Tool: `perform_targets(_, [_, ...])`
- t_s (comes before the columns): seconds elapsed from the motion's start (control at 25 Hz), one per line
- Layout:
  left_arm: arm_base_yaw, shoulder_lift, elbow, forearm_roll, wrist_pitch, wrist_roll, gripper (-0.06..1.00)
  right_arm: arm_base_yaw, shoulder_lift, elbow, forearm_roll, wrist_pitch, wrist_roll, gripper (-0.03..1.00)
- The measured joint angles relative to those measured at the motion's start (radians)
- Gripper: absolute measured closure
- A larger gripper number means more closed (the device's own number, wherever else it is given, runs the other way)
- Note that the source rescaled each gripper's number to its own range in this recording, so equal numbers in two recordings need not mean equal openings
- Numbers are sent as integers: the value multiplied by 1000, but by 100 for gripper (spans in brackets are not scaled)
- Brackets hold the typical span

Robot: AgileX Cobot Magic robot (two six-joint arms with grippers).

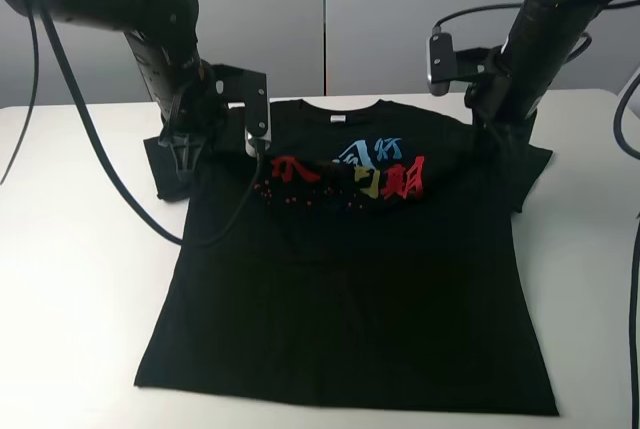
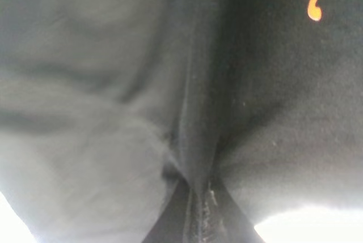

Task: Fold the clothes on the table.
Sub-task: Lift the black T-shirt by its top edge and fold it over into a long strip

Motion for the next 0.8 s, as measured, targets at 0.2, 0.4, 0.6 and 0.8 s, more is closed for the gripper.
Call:
perform_targets(0.2, [0,-82,2,62,-39,-79,94,0,-94,0,-26,12,1,97])
perform_targets(0.4, [0,-160,2,73,-80,-128,94,0,-176,0,-42,15,24,97])
perform_targets(0.6, [0,-216,2,108,-100,-215,94,0,-261,0,-42,15,47,97])
perform_targets(0.8, [0,-273,2,129,-132,-263,94,0,-366,0,-52,17,49,97])
